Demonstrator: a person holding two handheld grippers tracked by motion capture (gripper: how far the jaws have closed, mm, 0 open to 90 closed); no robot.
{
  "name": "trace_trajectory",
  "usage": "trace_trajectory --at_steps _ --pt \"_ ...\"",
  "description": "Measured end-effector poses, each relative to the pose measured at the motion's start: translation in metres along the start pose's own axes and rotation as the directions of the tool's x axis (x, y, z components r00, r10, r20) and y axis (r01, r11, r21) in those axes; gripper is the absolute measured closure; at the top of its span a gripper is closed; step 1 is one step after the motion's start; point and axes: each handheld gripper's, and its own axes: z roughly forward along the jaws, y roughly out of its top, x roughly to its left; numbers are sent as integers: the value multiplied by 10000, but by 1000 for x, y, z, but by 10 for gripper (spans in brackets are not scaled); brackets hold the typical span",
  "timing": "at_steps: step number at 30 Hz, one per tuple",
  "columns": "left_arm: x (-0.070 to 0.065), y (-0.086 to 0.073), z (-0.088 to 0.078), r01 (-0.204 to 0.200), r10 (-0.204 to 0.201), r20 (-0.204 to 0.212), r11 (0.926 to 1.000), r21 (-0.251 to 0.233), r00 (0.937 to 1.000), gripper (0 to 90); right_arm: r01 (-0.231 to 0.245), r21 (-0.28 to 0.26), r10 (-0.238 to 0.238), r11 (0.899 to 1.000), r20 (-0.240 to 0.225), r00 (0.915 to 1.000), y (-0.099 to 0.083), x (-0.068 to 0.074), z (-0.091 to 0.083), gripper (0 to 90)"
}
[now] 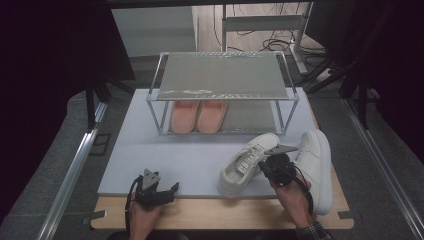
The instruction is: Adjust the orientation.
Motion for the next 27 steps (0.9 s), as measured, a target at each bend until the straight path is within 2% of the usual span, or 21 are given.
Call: trace_trajectory --at_steps 6,10,14,22,27 --pt "0 0 0 5 -5 1 10000 -5 10000 125 -23 -461 -8 9989 -692 9976 -2 4 -15 894" --pt "0 0 0 19 -19 1 10000 -8 10000 125 126 -698 -212 9975 -1236 9921 2 15 -27 894" --pt "0 0 0 15 -15 0 10000 -6 10000 125 482 -716 -592 9963 -1613 9851 8 30 -30 893" --pt "0 0 0 17 -17 2 10000 -8 10000 125 643 -491 -740 9967 -2320 9699 12 52 -9 892" --pt "0 0 0 20 -20 2 10000 -10 10000 125 625 -380 -697 9973 -2376 9688 8 55 2 894"
